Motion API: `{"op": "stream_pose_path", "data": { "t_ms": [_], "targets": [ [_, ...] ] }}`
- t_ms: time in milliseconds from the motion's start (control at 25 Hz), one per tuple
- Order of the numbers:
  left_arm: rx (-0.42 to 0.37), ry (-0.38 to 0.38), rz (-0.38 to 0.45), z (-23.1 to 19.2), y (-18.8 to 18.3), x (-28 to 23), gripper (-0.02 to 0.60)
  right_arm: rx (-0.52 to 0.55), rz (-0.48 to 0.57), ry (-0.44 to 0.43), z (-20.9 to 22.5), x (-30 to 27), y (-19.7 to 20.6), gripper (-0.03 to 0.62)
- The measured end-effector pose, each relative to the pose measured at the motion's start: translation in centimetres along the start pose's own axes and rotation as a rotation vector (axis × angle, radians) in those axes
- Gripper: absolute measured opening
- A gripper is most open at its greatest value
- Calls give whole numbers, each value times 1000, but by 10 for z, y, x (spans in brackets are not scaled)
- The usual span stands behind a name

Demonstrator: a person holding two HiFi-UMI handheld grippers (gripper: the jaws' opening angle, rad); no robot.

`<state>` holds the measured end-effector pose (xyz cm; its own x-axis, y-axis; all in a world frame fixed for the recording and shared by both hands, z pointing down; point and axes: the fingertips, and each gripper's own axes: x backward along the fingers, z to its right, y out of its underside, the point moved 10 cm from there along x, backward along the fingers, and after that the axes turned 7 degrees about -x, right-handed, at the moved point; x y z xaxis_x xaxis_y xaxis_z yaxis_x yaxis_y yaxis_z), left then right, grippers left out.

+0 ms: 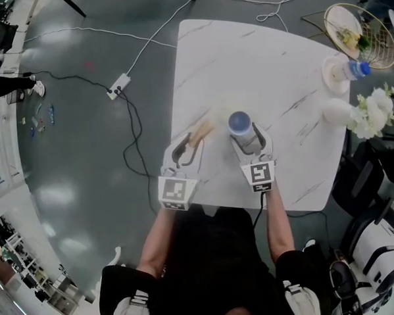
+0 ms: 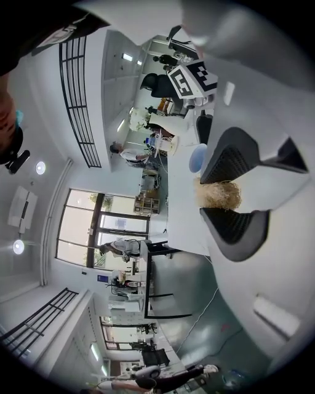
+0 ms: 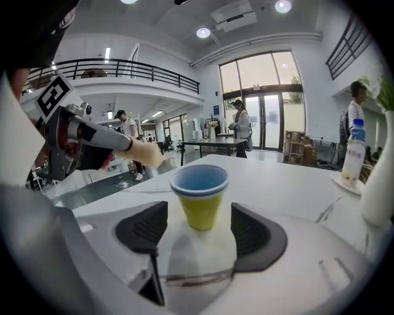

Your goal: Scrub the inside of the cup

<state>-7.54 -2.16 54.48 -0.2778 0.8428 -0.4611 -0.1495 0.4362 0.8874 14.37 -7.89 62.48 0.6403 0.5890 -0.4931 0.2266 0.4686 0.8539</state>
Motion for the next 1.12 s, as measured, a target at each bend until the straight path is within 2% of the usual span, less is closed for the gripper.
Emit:
{"op": "stream_pose_path", "data": {
  "t_ms": [640,1120],
  "targets": [
    [44,-19,-35,-14,7,-7,129,2,-12,-2,4,-29,-7,311],
    [38,-14,-26,-13,4,-5,129,-13,1,9,11,-32,-7,291]
  ]
}}
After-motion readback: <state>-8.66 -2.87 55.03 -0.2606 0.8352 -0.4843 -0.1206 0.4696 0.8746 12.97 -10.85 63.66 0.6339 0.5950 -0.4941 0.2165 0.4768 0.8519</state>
